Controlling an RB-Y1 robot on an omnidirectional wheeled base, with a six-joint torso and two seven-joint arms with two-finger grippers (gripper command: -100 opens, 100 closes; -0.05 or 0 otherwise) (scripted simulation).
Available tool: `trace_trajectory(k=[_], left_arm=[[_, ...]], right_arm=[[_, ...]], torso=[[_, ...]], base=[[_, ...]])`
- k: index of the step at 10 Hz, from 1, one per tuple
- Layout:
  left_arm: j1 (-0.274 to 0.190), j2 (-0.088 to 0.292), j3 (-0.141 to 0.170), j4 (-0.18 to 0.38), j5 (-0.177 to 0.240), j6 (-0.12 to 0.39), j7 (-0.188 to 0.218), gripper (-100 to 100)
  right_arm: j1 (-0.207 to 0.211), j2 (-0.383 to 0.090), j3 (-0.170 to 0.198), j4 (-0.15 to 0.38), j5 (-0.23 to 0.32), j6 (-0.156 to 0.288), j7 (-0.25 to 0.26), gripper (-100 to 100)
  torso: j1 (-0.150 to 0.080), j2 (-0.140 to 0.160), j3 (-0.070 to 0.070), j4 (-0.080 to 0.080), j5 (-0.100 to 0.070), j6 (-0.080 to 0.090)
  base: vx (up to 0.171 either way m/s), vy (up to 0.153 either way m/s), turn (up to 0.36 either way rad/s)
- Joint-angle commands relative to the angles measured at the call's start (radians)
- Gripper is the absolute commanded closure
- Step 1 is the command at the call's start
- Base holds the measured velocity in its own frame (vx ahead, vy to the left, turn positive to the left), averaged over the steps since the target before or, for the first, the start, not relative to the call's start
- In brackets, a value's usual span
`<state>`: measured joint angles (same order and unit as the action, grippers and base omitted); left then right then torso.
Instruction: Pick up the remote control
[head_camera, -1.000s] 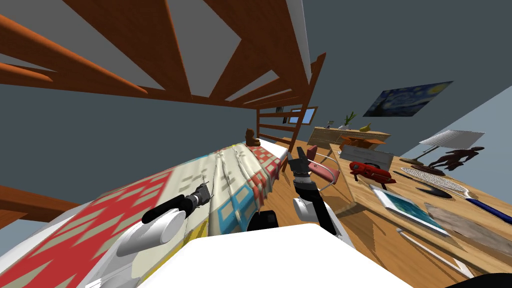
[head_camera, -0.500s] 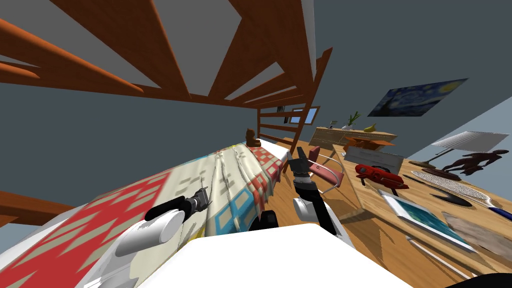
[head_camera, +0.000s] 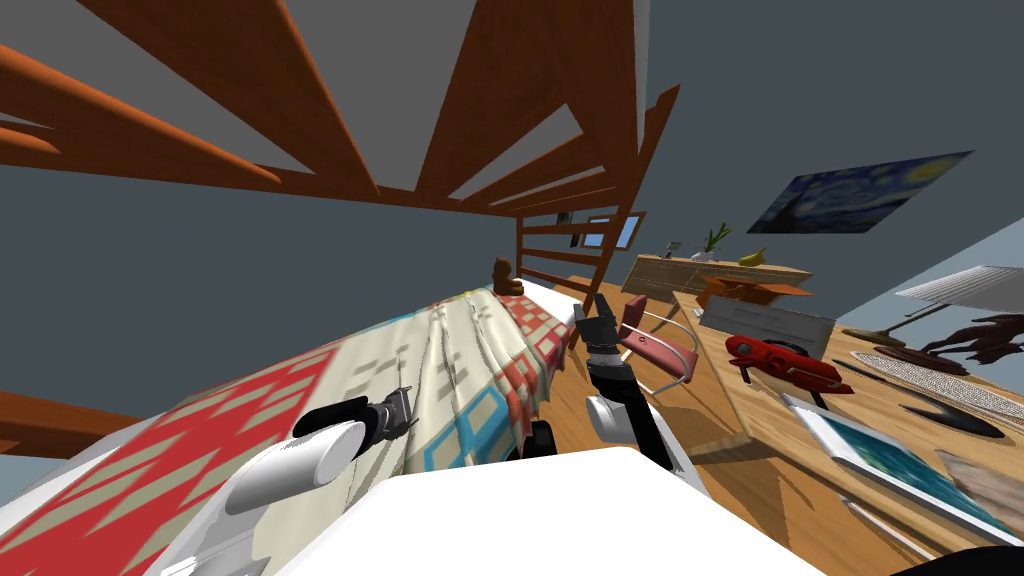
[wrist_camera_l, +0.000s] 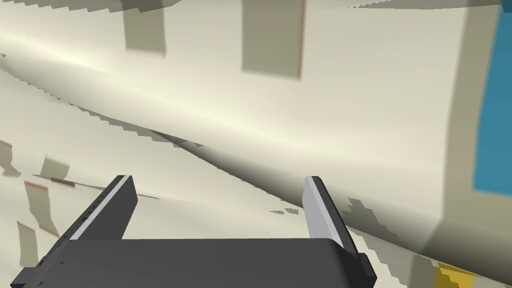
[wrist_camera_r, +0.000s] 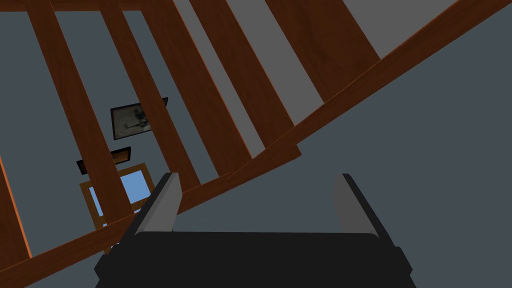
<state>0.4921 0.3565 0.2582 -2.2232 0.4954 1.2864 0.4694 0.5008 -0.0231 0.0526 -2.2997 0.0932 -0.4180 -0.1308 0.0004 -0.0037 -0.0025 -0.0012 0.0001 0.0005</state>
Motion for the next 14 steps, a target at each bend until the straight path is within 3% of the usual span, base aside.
trace_trajectory(k=[1,14], left_arm=[[0.002,0.011,0.009,0.015,0.014,0.05,0.012,-100],[0.004,0.07,0.04,0.121,0.073,0.374,0.067,-100]], right_arm=[[0.0,0.0,0.0,0.0,0.0,0.0,0.0,0],[0.0,0.0,0.0,0.0,0.0,0.0,0.0,0]], torso=[[0.0,0.0,0.0,0.0,0.0,0.0],[0.0,0.0,0.0,0.0,0.0,0.0]], base=[[0.069,-0.017,0.033],[0.079,-0.004,0.024]])
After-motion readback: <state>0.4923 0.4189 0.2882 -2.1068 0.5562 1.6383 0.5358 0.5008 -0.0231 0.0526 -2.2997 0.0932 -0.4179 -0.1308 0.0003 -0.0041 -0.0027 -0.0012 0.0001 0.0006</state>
